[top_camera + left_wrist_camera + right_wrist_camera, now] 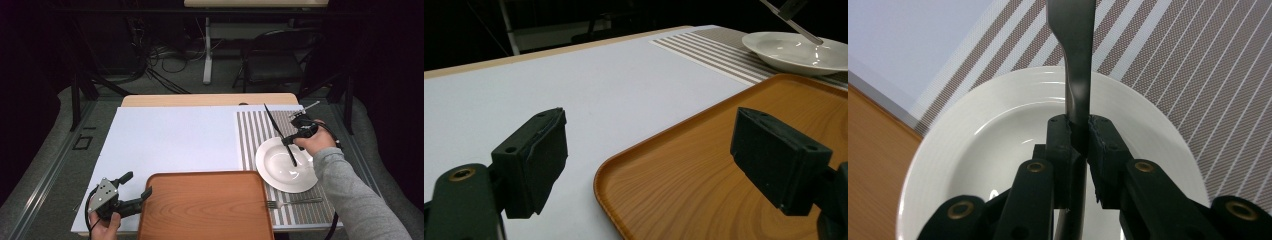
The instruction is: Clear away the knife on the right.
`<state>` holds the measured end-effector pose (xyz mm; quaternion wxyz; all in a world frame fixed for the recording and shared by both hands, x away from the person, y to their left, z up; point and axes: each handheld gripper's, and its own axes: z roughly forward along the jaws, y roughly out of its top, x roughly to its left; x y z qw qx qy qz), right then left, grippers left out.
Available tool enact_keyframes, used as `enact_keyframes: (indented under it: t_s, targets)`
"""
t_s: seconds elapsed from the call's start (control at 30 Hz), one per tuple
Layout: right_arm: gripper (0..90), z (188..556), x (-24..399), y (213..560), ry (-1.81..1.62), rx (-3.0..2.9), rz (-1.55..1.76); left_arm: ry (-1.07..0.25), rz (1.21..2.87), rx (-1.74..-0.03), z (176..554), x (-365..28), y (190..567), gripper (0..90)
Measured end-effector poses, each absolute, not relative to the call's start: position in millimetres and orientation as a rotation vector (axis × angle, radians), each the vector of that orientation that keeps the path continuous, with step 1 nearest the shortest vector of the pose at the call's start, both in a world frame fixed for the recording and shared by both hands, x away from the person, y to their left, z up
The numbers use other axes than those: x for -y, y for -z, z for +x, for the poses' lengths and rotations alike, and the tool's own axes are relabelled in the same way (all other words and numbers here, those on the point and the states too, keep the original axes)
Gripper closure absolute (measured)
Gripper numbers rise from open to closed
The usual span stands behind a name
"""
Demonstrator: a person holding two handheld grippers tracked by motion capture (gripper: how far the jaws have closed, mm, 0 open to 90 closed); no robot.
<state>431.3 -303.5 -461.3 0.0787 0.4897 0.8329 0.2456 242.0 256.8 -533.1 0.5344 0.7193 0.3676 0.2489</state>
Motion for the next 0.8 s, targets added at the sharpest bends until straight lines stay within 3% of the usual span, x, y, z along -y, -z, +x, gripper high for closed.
enact_keyframes:
  t_s: [0.8]
  targets:
    - [80.1,400.1,324.0,463.3,-0.96,-2.375,1.765,-0.595,1.716,-0.872,241.8,-256.8,532.8,15.3]
